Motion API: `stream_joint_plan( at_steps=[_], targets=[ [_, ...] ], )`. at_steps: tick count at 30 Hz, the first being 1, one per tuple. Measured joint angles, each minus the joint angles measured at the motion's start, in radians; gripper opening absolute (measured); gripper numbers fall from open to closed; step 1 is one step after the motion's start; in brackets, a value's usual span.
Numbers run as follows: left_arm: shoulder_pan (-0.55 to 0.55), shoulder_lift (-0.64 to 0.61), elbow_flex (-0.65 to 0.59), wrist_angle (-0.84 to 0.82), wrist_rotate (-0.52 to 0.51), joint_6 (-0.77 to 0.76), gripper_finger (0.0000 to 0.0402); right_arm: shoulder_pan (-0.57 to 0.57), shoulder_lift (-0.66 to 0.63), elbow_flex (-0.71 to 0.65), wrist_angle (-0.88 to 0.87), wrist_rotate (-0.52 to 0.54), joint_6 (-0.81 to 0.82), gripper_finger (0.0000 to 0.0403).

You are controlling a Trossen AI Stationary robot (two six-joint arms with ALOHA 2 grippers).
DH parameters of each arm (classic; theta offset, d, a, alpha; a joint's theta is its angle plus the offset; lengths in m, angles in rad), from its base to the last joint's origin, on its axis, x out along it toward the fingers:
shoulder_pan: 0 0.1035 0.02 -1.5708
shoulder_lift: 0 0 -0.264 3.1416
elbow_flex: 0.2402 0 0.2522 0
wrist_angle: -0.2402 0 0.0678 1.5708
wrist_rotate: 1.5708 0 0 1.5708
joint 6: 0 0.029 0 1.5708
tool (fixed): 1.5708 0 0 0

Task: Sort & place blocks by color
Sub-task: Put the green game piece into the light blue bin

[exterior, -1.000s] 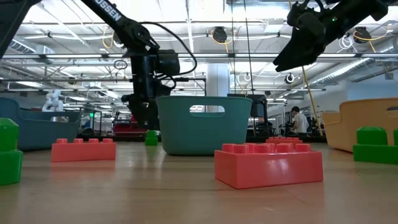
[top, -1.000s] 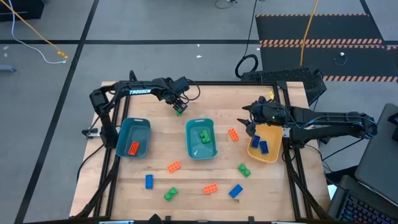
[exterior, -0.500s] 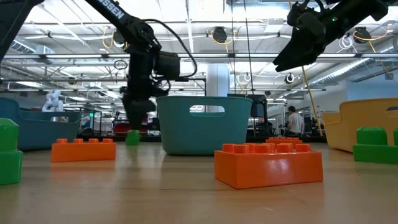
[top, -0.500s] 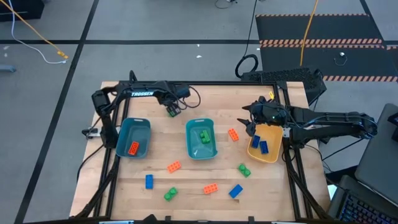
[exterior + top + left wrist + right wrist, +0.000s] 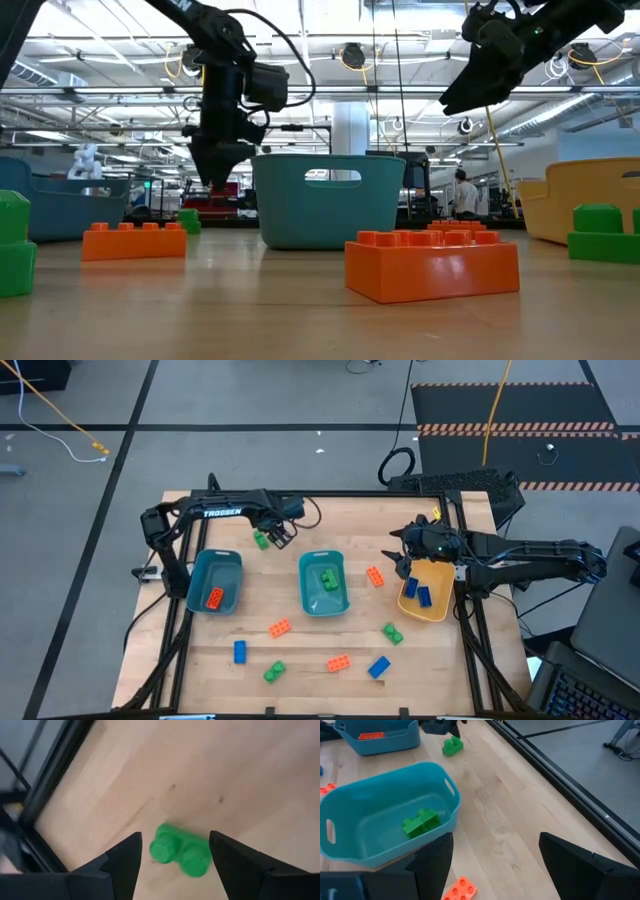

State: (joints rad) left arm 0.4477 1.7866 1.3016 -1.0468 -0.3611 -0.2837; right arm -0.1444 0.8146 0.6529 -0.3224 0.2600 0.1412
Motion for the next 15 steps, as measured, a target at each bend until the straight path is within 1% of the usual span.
stream_joint_plan(
  at_steps=[4,9,13,15],
  targets=[
    [-0.023,-0.003,-0.034,-0.02,-0.004,0.328,0.0234,0.0,0.0,0.0,-0.026,0.0,-0.013,0.029],
    [-0.05,-0.004,-0.037,-0.087,-0.009,0.652,0.0234,0.0,0.0,0.0,-0.028,-0.001,-0.022,0.029],
    [-0.073,-0.004,-0.036,-0.122,-0.048,0.95,0.0234,0.0,0.0,0.0,-0.027,-0.001,-0.014,0.029],
    [-0.078,-0.004,-0.047,-0.118,-0.057,1.073,0.0234,0.0,0.0,0.0,-0.027,-0.003,-0.007,0.029]
  ],
)
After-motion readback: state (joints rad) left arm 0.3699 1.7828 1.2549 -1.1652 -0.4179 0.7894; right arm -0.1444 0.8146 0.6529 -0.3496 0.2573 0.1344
